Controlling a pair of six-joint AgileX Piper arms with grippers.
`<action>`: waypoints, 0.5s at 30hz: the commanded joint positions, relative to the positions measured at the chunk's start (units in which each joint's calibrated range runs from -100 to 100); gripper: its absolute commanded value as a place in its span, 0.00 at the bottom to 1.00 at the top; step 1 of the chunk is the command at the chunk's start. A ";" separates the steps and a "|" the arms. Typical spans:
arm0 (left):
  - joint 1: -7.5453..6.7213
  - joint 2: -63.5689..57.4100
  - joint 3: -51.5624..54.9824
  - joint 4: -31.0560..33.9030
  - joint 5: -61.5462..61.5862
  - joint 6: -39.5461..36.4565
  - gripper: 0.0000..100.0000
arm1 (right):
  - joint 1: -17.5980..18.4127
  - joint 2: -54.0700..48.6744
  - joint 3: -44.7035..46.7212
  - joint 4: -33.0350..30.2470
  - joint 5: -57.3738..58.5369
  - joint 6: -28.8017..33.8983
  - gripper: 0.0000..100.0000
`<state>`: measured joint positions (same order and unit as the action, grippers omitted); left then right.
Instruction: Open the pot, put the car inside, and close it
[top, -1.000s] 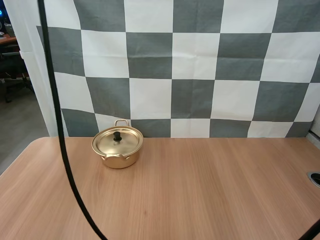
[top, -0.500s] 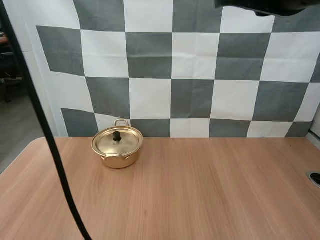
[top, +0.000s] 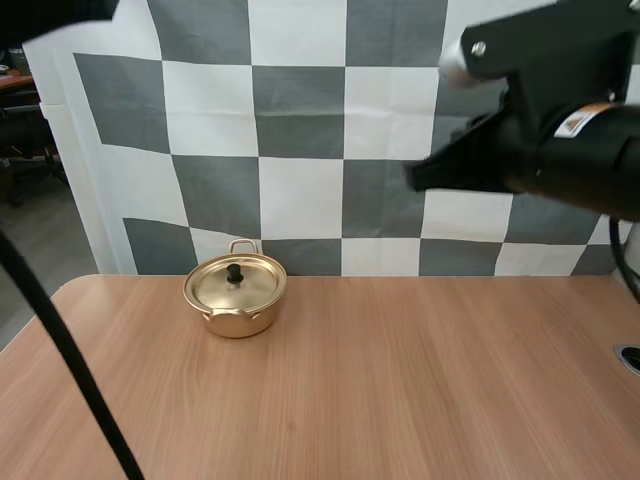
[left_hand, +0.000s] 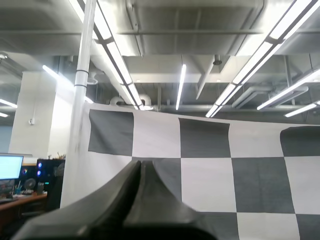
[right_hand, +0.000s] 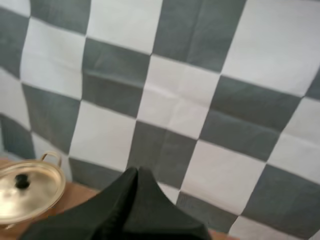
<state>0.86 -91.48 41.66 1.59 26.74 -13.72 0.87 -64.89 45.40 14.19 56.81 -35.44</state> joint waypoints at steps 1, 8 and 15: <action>-0.05 -5.69 50.79 -0.04 -16.21 -0.02 0.00 | 0.97 -4.29 3.48 0.01 2.12 0.18 0.00; -0.05 -8.52 58.34 -0.42 -17.63 -0.02 0.00 | 0.90 -10.55 9.99 -2.47 -4.98 2.33 0.00; -0.05 -8.52 58.34 -1.04 -2.80 -0.02 0.00 | 0.90 -10.95 29.10 -7.79 -34.24 2.33 0.00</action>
<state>0.86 -99.90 67.72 0.61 10.52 -13.72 1.79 -75.85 62.77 8.77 43.85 -33.19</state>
